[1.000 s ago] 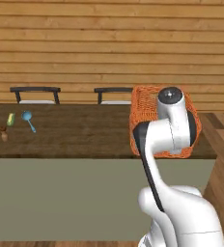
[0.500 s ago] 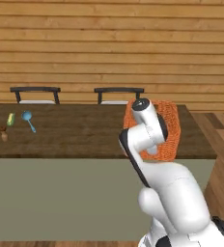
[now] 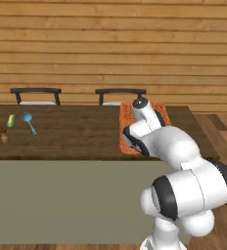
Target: Open the cabinet, pick up the bread from the cabinet and place it in the basket. Then move the basket to the dining counter.
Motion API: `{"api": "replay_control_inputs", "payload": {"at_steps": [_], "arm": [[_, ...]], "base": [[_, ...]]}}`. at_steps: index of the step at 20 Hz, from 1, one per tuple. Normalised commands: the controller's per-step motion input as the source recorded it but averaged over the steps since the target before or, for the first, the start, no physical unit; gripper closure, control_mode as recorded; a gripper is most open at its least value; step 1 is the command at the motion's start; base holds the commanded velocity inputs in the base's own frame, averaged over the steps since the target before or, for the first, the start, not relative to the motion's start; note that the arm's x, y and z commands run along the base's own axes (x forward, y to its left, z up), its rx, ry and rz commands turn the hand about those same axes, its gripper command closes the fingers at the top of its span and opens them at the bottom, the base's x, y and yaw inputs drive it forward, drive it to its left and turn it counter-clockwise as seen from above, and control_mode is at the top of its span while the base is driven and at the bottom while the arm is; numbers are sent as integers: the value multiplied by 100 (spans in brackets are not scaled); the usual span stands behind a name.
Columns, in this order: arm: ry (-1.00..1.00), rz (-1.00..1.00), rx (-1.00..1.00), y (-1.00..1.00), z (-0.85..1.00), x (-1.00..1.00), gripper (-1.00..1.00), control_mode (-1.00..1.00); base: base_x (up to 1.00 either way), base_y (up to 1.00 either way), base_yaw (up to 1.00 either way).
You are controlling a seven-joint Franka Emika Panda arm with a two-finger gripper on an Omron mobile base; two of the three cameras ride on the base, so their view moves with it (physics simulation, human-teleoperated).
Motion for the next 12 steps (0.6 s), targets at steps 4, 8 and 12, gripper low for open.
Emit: {"api": "replay_control_inputs", "payload": {"at_steps": [4, 8, 12], "arm": [[11, 18, 2, -9, -16, 96, 100, -100], [10, 10, 0, 0, -17, 76, 100, -100], [7, 2, 0, 0, -34, 67, 100, -100]], "base": [[0, 0, 0], [0, 0, 0], [0, 0, 0]]}}
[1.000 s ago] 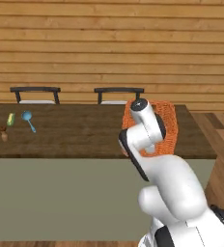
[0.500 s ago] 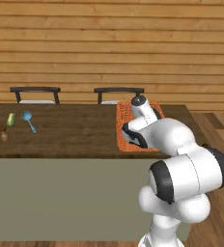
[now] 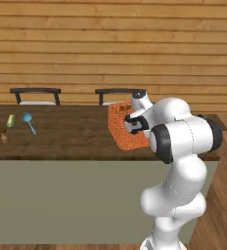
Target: Open the cabinet, pick up the bread from the cabinet and place it in the basket. Then move the basket to the dining counter.
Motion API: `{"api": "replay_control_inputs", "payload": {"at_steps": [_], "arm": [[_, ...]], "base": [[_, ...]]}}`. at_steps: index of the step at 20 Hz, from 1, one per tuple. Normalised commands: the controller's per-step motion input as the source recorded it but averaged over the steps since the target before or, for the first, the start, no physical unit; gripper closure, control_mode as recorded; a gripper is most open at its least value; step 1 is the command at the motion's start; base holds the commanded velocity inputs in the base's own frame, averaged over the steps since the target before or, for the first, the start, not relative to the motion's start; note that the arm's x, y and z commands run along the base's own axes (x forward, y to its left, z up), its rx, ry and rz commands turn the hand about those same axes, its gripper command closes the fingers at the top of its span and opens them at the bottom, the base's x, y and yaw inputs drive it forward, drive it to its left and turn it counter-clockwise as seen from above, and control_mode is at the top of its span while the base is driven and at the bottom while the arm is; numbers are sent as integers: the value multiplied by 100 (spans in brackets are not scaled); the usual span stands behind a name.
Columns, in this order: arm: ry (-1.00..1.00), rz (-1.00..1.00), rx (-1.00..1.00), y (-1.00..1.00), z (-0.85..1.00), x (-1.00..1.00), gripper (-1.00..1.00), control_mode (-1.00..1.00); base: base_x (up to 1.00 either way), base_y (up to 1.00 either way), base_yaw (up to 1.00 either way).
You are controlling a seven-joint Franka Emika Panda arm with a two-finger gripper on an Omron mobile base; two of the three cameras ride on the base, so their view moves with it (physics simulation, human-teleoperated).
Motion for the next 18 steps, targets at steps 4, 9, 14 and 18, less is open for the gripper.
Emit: {"api": "replay_control_inputs", "payload": {"at_steps": [4, 9, 14, 18], "arm": [[7, 1, 0, 0, -51, 66, 100, -100], [11, 0, 0, 3, -65, 52, -100, -100], [1, 0, 0, 1, -3, 9, -100, -100], [0, 0, 0, 0, 24, -21, -100, -100]], "base": [[0, 0, 0], [0, 0, 0], [0, 0, 0], [0, 0, 0]]}}
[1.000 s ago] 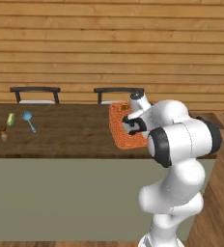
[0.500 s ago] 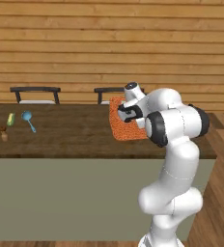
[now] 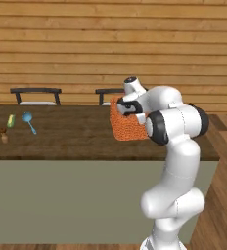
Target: Open the cabinet, pick up the bread from the cabinet and place it in the basket. Then move the basket to the dining counter.
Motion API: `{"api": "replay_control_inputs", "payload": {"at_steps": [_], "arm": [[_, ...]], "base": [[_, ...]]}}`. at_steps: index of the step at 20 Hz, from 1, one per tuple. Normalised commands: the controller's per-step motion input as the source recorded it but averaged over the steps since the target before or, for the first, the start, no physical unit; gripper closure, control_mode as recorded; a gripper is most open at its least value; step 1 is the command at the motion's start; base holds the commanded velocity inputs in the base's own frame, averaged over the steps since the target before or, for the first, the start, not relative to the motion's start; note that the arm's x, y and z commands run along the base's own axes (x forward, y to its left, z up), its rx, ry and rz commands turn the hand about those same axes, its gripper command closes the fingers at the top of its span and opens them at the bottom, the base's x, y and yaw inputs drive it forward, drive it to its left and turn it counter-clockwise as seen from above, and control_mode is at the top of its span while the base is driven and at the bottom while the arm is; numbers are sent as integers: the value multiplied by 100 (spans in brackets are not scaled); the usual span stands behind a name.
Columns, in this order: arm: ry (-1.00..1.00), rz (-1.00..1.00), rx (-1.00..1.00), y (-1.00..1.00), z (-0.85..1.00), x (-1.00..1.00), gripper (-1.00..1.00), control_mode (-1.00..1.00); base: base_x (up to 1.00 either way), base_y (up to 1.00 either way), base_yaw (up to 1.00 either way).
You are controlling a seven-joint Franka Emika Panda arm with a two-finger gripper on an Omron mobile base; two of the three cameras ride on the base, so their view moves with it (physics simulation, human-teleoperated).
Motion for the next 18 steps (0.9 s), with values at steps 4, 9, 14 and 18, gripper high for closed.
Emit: {"api": "replay_control_inputs", "payload": {"at_steps": [4, 9, 14, 18], "arm": [[-1, 0, 0, 0, 48, -41, -100, -100], [-9, 1, 0, 0, 72, -63, -100, -100], [-21, 10, 0, 0, 72, -85, -100, -100], [-17, 22, 0, -3, 58, -97, -100, -100]], "base": [[0, 0, 0], [0, 0, 0], [0, 0, 0], [0, 0, 0]]}}
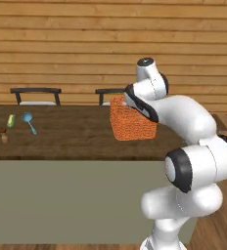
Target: Open the cabinet, pick up the bread from the cabinet and place it in the basket. Then move the basket to the dining counter.
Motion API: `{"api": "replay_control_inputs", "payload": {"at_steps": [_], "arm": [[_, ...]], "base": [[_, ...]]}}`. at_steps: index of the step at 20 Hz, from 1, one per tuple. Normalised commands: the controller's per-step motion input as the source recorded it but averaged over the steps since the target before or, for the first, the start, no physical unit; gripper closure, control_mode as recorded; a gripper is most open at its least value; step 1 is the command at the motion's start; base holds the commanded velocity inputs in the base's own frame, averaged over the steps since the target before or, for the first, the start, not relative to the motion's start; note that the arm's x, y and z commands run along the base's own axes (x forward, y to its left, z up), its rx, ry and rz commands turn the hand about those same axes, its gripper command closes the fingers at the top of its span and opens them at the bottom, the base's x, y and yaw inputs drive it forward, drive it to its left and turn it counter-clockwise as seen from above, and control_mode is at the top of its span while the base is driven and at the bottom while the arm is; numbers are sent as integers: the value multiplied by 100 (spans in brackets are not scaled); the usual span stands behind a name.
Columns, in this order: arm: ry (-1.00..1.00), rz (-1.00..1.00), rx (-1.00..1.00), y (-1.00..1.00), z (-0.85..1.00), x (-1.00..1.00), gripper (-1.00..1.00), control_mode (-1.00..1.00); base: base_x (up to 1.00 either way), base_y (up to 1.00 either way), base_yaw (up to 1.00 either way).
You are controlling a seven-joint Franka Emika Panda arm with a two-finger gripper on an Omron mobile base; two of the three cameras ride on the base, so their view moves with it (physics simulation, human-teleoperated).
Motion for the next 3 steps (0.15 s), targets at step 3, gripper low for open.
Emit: {"api": "replay_control_inputs", "payload": {"at_steps": [3], "arm": [[-18, 34, 0, -19, 37, -100, -100, -100]], "base": [[0, 0, 0]]}}
